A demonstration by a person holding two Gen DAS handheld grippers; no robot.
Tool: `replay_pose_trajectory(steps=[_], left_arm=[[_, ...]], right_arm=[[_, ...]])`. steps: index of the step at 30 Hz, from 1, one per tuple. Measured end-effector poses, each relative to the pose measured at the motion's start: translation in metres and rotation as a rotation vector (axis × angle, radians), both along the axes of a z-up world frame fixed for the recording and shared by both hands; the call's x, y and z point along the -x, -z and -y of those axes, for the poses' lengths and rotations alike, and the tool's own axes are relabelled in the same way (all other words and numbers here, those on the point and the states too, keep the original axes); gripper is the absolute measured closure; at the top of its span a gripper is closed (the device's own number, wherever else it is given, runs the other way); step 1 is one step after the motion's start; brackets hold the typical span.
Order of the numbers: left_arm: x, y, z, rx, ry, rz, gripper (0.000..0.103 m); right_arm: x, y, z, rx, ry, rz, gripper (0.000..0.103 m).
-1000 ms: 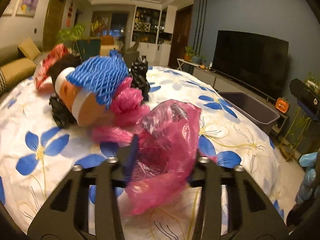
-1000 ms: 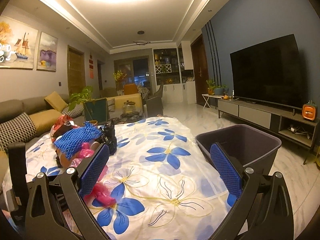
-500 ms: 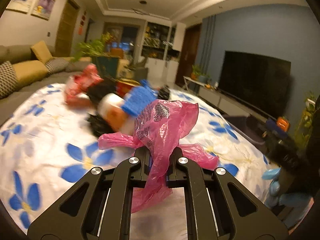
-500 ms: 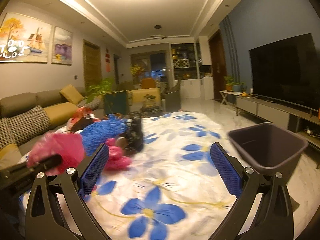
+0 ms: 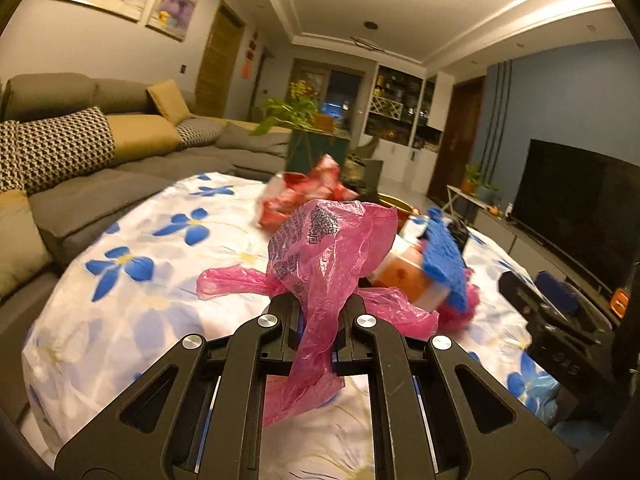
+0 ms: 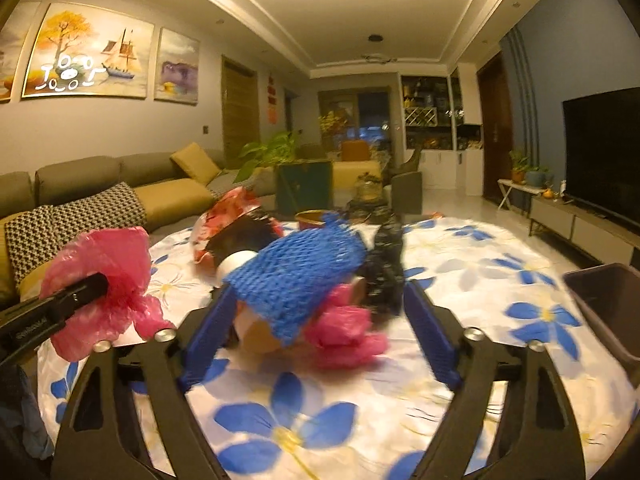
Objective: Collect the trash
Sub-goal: 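Grasp the blue mesh net with the right tool while the left tool holds the pink bag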
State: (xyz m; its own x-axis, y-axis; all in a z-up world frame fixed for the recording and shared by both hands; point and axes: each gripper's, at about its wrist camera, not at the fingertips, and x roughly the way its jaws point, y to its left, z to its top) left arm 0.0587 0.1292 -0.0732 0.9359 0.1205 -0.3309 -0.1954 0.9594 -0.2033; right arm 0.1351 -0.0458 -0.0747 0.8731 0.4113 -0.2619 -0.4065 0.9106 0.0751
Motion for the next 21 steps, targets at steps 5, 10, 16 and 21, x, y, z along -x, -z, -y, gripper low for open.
replay_pose_trajectory(steps=[5,10,16,21], left_arm=[[-0.003,0.0,-0.017,0.003,-0.029,0.004,0.095],[-0.011,0.001,-0.024,0.012,-0.035,-0.002,0.095],[-0.015,0.003,-0.023,0.025,-0.025,-0.01,0.095],[-0.017,0.003,-0.022,0.039,-0.012,-0.022,0.095]], right_arm=[[-0.012,0.001,-0.02,-0.004,-0.04,-0.022,0.025],[-0.025,0.005,-0.038,0.03,-0.059,-0.057,0.038],[-0.036,0.01,-0.043,0.047,-0.077,-0.106,0.06],[-0.035,0.01,-0.043,0.047,-0.099,-0.113,0.076]])
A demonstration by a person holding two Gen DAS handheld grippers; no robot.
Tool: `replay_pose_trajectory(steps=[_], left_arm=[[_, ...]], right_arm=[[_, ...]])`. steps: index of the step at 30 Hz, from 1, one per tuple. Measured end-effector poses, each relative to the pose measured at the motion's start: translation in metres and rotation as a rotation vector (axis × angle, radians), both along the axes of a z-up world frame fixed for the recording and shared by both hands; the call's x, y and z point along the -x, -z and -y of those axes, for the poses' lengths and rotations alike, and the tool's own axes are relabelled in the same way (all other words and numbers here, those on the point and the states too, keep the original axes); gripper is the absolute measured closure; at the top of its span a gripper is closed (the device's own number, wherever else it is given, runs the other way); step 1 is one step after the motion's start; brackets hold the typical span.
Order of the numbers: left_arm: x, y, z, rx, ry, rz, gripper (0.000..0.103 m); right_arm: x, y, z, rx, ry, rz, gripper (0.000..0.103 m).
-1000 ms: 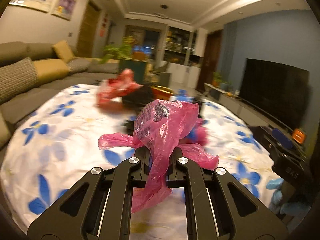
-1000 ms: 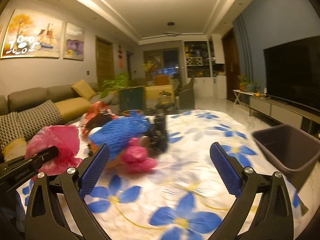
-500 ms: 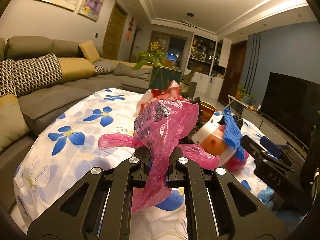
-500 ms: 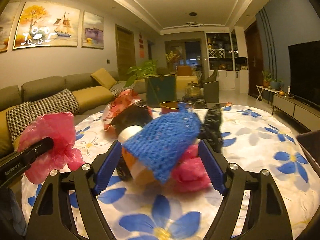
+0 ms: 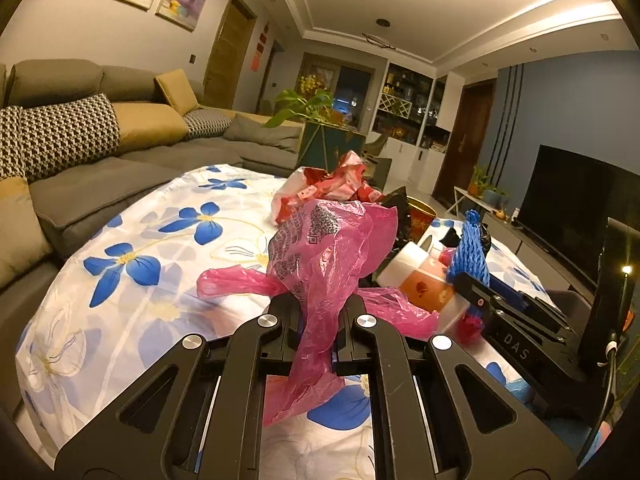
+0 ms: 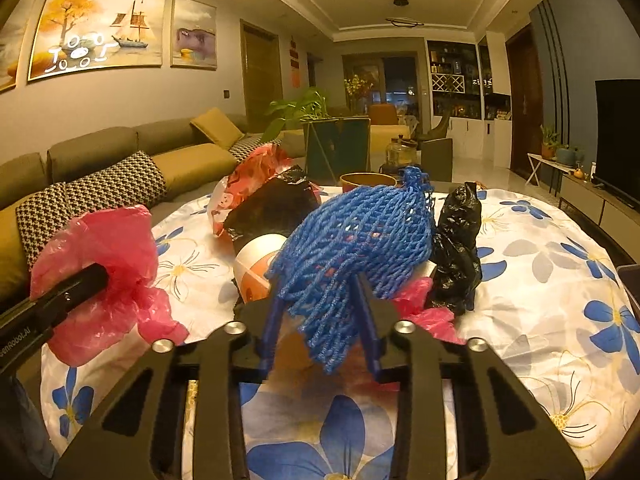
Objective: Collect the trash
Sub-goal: 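Grasp the blue mesh net with the right tool while the left tool holds the pink bag, then carry the pink bag and blue mesh net toward the grey bin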
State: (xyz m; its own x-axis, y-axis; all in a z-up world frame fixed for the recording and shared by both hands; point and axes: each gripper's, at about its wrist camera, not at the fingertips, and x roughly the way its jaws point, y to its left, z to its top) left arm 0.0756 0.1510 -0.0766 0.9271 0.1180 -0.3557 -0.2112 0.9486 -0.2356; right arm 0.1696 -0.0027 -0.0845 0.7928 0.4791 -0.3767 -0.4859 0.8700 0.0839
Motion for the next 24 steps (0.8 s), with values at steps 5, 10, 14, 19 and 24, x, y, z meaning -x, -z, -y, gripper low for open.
replay_pose_trajectory(steps=[5,10,14,19,24], left_arm=[[0.001,-0.001,0.001,-0.006,-0.002,-0.003,0.095],[-0.001,-0.003,0.0,-0.005,0.001,-0.004,0.095],[-0.001,-0.006,0.006,-0.013,0.011,0.006,0.095],[-0.001,-0.012,0.016,-0.026,0.031,0.019,0.095],[0.0,-0.02,0.031,-0.046,0.056,0.031,0.095]], right_arm=[[0.004,-0.004,0.003,0.003,0.002,0.024,0.092],[0.018,-0.016,0.016,-0.003,0.029,0.091,0.093],[0.033,-0.031,0.029,-0.018,0.035,0.162,0.093],[0.049,-0.046,0.049,-0.031,0.059,0.216,0.093],[0.057,-0.051,0.075,-0.035,0.104,0.227,0.093]])
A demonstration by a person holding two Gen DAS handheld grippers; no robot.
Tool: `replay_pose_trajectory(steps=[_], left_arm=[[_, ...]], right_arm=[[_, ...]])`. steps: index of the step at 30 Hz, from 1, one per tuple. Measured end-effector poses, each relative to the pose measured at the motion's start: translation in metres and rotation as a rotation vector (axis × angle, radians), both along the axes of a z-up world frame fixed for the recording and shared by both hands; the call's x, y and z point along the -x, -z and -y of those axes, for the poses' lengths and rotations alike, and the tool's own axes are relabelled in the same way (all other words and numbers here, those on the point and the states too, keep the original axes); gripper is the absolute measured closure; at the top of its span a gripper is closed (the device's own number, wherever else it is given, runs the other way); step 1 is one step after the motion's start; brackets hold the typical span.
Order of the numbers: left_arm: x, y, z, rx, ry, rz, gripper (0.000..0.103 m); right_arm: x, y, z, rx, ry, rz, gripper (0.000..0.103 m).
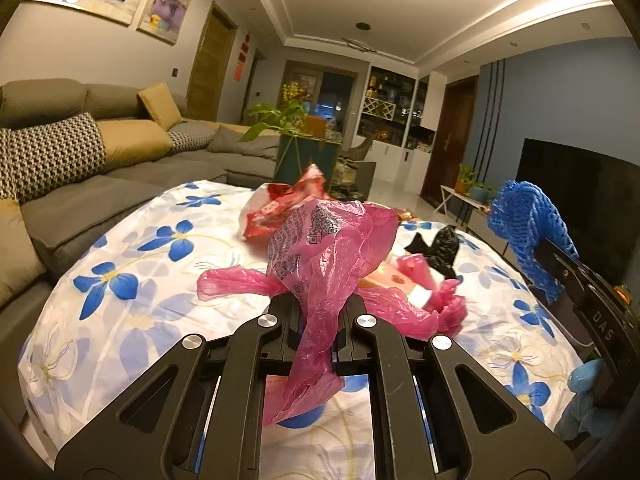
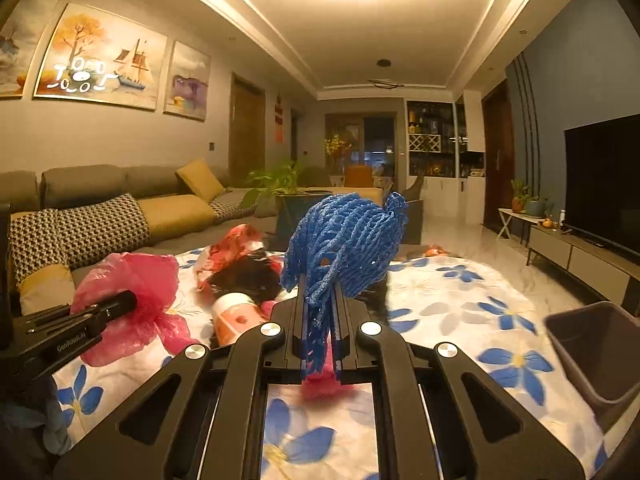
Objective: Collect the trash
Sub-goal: 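Carry the pink bag and blue mesh net toward the grey bin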
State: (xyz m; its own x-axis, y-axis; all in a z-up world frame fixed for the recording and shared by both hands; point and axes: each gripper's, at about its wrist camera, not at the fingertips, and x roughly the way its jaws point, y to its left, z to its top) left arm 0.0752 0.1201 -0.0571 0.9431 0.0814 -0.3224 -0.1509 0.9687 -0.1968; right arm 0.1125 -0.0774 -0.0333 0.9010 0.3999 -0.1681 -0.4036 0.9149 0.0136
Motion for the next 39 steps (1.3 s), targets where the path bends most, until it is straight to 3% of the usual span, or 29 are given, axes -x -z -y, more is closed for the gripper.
replay_pose_trajectory(steps=[14,22,39], left_arm=[[-0.013,-0.022,0.073,-0.067,0.161,0.019,0.095],[-0.033,-0.032,0.135,-0.094,0.29,0.044,0.095],[-0.087,-0.052,0.268,-0.114,0.53,0.132,0.095]], right_arm=[[0.02,-0.003,0.093,-0.008,0.205,0.023,0.093],[0.024,-0.005,0.15,-0.028,0.346,0.035,0.093],[0.013,-0.002,0.232,-0.04,0.535,0.076,0.093]])
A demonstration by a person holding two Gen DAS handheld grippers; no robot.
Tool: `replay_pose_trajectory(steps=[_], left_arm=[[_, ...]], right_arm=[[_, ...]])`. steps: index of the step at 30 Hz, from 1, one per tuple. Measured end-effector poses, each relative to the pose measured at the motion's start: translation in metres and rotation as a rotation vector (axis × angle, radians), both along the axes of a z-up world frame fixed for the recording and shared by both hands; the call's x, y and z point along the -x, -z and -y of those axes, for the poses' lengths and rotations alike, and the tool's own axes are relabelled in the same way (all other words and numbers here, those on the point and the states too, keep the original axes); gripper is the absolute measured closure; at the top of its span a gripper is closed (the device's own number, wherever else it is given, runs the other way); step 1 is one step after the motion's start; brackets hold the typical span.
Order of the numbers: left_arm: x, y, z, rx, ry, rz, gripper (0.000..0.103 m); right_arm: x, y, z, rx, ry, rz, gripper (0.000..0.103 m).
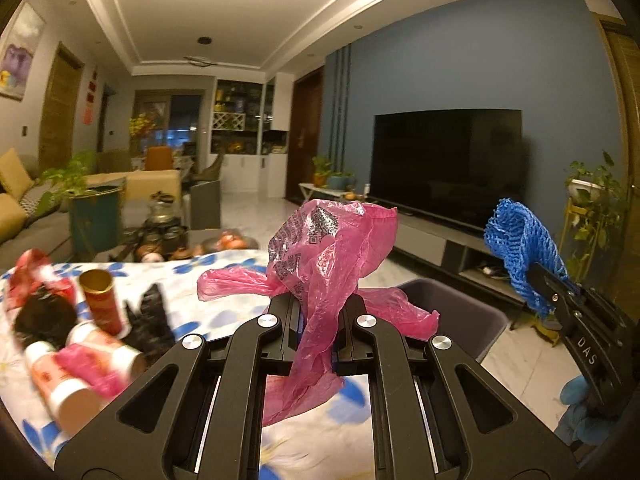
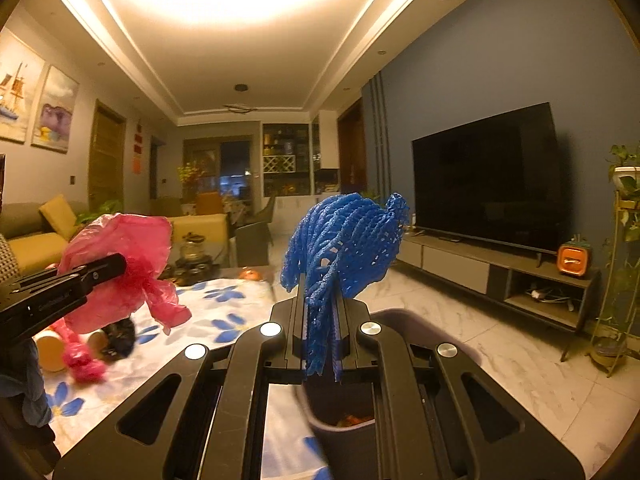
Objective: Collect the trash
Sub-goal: 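Carry the pink bag and blue mesh net toward the grey bin, then open the right tool over the bin while the left tool lowers the pink bag in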
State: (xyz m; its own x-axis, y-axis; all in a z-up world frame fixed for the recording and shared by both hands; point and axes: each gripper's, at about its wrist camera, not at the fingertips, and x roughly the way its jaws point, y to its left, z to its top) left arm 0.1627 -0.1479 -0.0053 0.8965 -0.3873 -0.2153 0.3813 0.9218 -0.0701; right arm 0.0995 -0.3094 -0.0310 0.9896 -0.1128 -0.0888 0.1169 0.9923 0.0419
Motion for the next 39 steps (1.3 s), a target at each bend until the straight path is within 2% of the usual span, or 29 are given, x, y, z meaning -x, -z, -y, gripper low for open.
replay_pose_trajectory(steps=[9,17,36,38,39], left_arm=[[-0.036,0.001,0.059,0.021,0.079,-0.02,0.095],[-0.059,0.014,0.094,0.013,0.124,-0.049,0.095],[-0.103,0.031,0.113,0.036,0.213,-0.087,0.094],[-0.105,0.035,0.116,0.028,0.226,-0.087,0.094],[-0.107,0.037,0.115,0.026,0.235,-0.088,0.093]], right_arm=[[-0.015,0.005,0.024,-0.007,0.035,-0.009,0.093],[-0.021,0.005,0.023,0.002,0.037,-0.016,0.093],[-0.048,0.011,0.032,-0.047,0.008,-0.039,0.093],[-0.048,0.012,0.033,-0.052,0.011,-0.038,0.088],[-0.048,0.012,0.032,-0.055,0.015,-0.036,0.082]])
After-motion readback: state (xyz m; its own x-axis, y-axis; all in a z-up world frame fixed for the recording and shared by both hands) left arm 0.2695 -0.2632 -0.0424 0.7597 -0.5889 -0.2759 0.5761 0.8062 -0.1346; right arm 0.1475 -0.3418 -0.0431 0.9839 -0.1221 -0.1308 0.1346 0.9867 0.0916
